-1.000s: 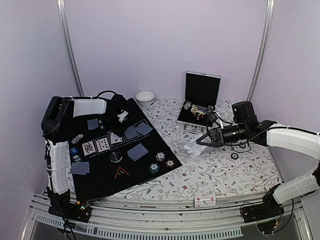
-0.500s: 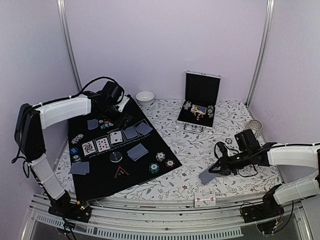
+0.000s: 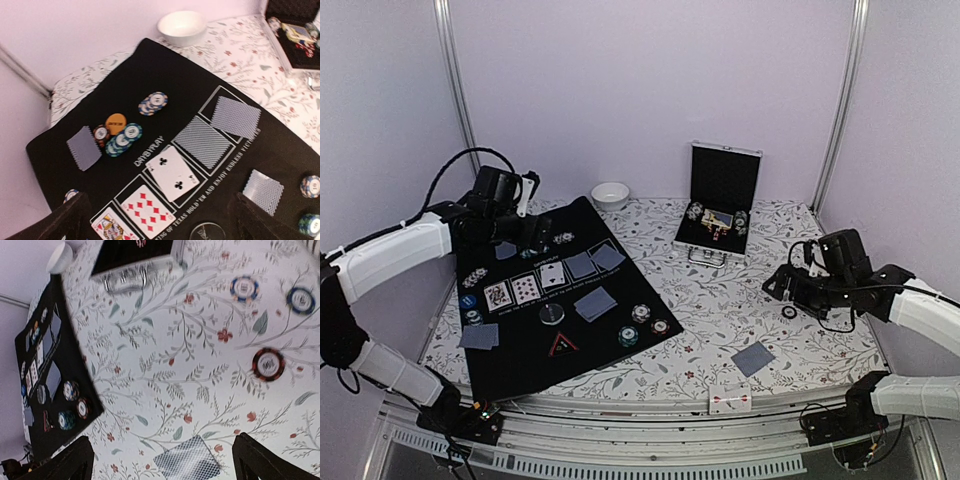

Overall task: Distribute texas hold em gaming equipment
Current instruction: Place the poker card at the center of the board, then reset both arms

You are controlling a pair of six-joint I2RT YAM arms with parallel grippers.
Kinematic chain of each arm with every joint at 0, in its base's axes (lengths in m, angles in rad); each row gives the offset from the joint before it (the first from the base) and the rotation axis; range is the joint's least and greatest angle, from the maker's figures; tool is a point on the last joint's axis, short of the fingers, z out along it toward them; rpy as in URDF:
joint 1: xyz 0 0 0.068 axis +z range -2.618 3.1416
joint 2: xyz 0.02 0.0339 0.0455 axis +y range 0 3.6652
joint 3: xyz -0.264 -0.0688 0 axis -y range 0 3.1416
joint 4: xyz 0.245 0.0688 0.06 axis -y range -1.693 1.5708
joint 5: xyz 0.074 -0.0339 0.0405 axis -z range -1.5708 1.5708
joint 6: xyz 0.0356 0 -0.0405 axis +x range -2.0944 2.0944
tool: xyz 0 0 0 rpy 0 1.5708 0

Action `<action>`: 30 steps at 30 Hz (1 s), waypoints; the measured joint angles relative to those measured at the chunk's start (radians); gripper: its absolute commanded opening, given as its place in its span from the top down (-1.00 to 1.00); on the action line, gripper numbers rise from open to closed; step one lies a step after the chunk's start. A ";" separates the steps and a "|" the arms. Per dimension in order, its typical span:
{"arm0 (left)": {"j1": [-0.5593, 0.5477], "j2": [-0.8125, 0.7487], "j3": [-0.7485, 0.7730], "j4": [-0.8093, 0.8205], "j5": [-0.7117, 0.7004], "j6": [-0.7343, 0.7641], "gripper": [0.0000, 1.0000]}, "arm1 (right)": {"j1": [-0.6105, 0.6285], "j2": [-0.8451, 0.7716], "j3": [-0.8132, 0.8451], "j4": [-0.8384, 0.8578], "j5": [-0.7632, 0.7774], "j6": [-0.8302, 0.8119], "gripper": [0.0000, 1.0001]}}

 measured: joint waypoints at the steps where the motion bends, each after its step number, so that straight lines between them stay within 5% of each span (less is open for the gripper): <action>1: 0.016 -0.027 -0.025 0.024 -0.020 -0.007 -0.96 | 0.000 -0.019 0.046 -0.020 0.062 -0.019 -0.98; 8: 0.123 -0.201 -0.224 0.235 -0.191 -0.041 -0.96 | 0.000 -0.043 0.202 0.044 0.335 -0.203 -0.98; 13: 0.365 -0.310 -0.388 0.437 -0.182 -0.148 -0.96 | -0.050 -0.133 0.058 0.427 0.422 -0.403 -0.98; 18: 0.557 -0.336 -0.602 0.645 -0.203 -0.256 -0.96 | -0.238 -0.148 -0.160 0.760 0.459 -0.470 -0.98; 25: 0.570 -0.261 -0.948 1.138 -0.118 -0.267 -0.96 | -0.341 -0.012 -0.457 1.125 0.560 -0.496 -0.98; 30: 0.570 -0.097 -1.038 1.457 -0.066 -0.224 -0.96 | -0.349 0.133 -0.544 1.364 0.562 -0.557 -0.97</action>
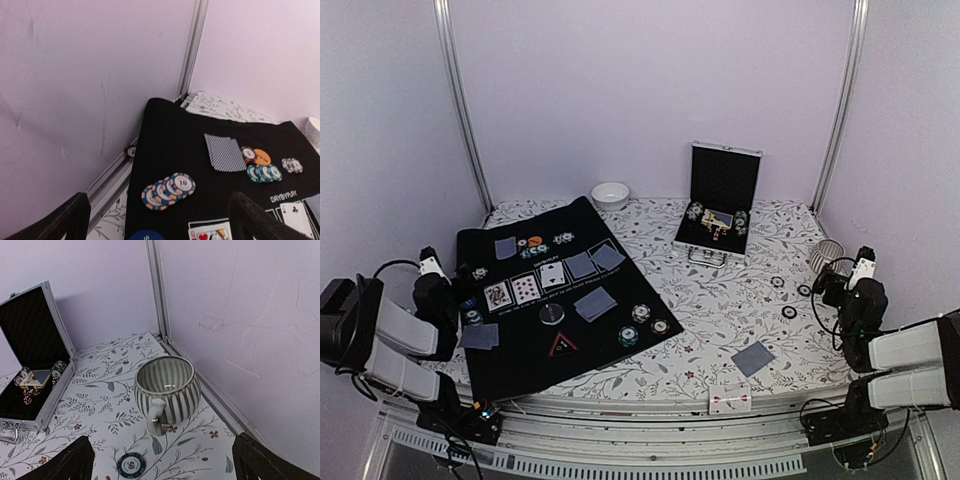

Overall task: Distribute texas hold em gaming equipment
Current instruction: Reset both arms

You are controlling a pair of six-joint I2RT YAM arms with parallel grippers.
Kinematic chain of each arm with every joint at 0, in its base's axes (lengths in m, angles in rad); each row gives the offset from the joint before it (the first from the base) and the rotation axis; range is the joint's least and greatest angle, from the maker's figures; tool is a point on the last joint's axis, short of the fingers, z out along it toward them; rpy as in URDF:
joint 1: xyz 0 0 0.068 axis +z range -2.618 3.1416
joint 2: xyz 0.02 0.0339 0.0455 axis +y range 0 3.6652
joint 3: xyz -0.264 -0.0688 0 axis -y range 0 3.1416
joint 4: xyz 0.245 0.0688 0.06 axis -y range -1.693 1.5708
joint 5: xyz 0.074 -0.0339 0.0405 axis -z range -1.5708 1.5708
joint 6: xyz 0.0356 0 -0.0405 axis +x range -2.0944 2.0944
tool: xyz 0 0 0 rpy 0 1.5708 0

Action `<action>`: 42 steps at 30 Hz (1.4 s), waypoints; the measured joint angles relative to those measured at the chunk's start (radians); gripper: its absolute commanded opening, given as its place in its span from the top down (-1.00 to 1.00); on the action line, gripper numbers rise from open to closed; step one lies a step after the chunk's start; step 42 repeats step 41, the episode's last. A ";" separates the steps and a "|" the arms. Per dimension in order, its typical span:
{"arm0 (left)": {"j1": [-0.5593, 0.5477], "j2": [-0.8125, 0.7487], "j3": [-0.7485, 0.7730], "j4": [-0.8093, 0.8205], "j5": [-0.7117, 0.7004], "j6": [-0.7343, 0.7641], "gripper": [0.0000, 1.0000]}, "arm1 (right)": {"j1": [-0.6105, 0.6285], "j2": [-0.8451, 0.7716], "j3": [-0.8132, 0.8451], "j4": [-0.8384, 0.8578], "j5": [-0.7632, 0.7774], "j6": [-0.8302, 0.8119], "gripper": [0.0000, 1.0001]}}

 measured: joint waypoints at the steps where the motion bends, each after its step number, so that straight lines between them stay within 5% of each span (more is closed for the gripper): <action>1: -0.002 0.031 0.000 0.068 0.011 0.012 -0.96 | -0.005 0.029 0.000 0.059 -0.003 -0.014 -0.97; 12: -0.060 0.188 0.009 0.423 0.106 0.150 -0.96 | -0.044 0.221 0.013 0.429 -0.283 -0.186 -0.98; 20: -0.109 0.225 0.067 0.395 0.109 0.207 -0.96 | -0.064 0.401 0.030 0.577 -0.416 -0.233 -0.97; 42: -0.110 0.231 0.120 0.319 0.110 0.231 -0.96 | -0.082 0.419 0.151 0.447 -0.396 -0.218 -0.98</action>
